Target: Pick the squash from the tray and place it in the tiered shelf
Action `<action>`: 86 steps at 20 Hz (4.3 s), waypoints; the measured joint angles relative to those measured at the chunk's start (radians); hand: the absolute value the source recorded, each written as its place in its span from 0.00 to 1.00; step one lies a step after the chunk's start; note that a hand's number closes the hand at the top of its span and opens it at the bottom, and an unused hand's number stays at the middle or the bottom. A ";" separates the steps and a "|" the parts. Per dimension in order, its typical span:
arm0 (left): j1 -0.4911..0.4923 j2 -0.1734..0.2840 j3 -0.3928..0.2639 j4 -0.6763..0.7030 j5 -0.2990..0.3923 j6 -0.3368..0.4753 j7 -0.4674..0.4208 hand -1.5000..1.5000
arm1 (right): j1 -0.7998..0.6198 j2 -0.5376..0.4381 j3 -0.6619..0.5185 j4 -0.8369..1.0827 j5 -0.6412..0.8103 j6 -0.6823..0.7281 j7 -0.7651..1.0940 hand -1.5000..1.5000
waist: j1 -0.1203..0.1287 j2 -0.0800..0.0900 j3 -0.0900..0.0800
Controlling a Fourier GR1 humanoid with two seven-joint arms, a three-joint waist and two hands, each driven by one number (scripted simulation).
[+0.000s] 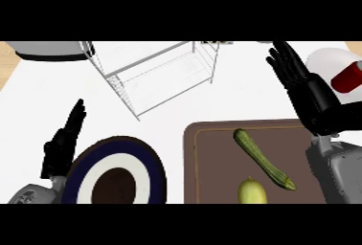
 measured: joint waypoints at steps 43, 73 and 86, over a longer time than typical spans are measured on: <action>0.046 -0.062 0.139 0.007 0.170 -0.181 0.298 0.50 | 0.003 -0.387 0.052 0.036 0.134 0.572 0.150 0.00 | -0.023 -0.033 -0.010; 0.039 -0.150 0.223 -0.011 0.053 -0.233 0.361 0.50 | 0.176 -0.159 0.211 -0.081 0.632 0.505 0.291 0.00 | -0.016 -0.029 -0.009; 0.049 -0.188 0.275 -0.012 0.012 -0.277 0.356 0.50 | 0.181 -0.079 0.198 0.057 0.823 0.410 0.152 0.00 | -0.016 -0.029 -0.008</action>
